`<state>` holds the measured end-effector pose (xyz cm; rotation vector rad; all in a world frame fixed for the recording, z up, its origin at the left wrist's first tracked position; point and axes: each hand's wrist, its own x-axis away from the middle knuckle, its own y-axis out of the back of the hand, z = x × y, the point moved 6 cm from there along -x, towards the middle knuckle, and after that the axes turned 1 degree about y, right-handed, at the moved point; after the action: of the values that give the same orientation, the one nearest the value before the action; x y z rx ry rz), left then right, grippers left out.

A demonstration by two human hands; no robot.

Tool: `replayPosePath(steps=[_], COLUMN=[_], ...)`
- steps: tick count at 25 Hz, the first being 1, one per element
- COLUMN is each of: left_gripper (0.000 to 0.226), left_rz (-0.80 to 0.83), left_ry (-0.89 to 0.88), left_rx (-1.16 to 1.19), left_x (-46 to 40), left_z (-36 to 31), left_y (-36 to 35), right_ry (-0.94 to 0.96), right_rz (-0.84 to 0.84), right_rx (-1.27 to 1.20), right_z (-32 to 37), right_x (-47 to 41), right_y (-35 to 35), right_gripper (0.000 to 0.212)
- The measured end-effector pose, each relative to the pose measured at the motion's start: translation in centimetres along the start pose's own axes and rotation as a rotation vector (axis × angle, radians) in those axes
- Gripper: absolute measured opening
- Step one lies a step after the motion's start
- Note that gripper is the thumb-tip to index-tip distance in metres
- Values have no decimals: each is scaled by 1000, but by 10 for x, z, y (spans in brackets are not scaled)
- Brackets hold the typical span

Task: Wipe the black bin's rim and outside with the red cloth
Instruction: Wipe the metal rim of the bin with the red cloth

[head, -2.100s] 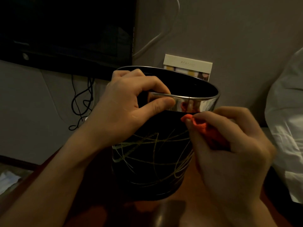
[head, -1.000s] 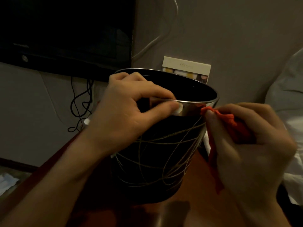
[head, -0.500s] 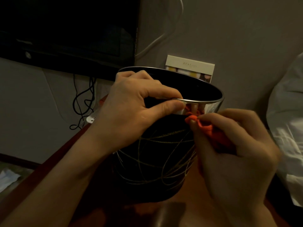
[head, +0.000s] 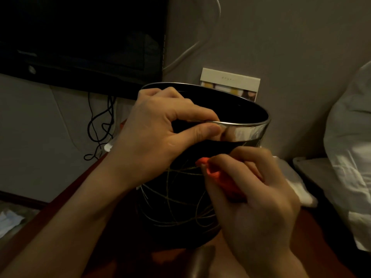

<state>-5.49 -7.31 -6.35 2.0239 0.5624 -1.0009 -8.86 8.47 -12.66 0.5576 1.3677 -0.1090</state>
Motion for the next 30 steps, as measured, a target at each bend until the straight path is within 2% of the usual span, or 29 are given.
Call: replayPosePath(steps=[10,15,26,30], left_gripper=[15,13,13,13], left_rz=[18,13,11,13], left_ry=[-4,-5,-7,-6], left_rx=[12,15,20,16], left_x=[-1,0,-1,0], left_z=[1,1,1,2], left_y=[1,1,1,0], right_ry=[-22,35,-32,-29], right_rz=[-92,-8,-106,-64], right_rx=[5,13,1,-9], right_z=[-7,7,-2,-2], right_x=[-3,6,0,0], right_y=[11,-5,9,5], right_gripper=[19,24,20,21])
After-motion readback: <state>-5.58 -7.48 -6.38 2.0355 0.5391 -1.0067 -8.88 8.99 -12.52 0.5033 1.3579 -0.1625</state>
